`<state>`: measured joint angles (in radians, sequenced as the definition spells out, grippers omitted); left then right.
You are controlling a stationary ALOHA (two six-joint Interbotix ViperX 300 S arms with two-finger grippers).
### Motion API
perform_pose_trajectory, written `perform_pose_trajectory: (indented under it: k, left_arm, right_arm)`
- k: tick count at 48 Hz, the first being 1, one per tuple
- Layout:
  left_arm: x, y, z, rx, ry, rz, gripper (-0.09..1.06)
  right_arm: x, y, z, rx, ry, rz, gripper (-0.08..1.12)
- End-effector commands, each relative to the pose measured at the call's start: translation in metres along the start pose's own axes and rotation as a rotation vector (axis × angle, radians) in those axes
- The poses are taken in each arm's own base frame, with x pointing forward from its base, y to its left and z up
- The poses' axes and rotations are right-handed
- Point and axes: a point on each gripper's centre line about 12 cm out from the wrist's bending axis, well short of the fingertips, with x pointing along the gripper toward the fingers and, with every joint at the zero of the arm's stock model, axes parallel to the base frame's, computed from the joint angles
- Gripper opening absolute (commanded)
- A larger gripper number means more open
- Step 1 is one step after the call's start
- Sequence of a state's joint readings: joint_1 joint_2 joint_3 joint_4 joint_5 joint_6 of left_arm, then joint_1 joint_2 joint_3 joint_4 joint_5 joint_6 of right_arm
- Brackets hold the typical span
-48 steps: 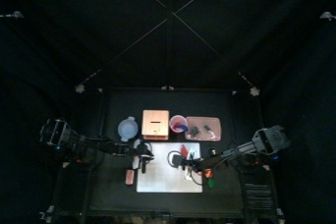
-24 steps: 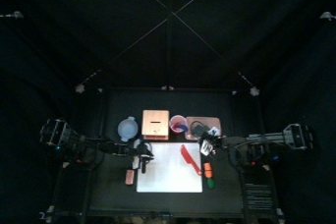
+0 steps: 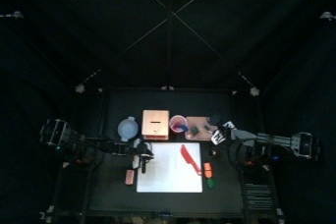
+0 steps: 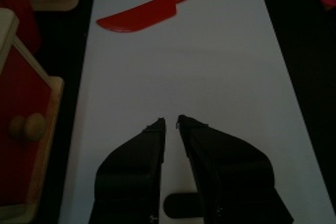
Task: Place sushi on board then cut the sushi with the knife then place the pieces on the plate
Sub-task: Place the 4 sushi pieces on the plate
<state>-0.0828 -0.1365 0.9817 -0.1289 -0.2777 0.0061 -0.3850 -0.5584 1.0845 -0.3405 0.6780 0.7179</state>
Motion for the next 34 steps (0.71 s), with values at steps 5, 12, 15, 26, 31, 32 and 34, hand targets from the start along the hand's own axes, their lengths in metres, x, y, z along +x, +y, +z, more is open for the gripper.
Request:
perform_pose_trajectory:
  k: [5,12,15,26,31,32,34]
  left_arm:
    - [0.0,0.0,0.007,-0.002,-0.022,0.001,0.62]
    - [0.0,0.0,0.006,-0.005,-0.019,0.001,0.62]
    - [0.0,0.0,0.006,-0.005,-0.019,0.001,0.62]
    - [-0.001,0.0,0.005,-0.004,-0.019,0.001,0.62]
    - [-0.001,0.0,0.005,-0.004,-0.019,0.001,0.62]
    - [0.0,0.001,0.005,-0.004,-0.017,0.002,0.62]
    - [0.0,0.001,0.005,-0.002,-0.017,0.002,0.62]
  right_arm:
    - [0.008,-0.008,0.007,0.056,-0.056,0.026,0.58]
    - [0.016,-0.006,0.006,0.06,-0.056,0.038,0.6]
    - [0.019,-0.006,0.006,0.059,-0.047,0.037,0.62]
    - [0.028,-0.005,0.006,0.052,-0.019,0.026,0.77]
    - [0.026,-0.004,0.007,0.052,-0.027,0.029,0.82]
    - [0.026,-0.004,0.009,0.053,-0.032,0.031,0.83]
    - [0.024,-0.003,0.011,0.052,-0.04,0.035,0.83]
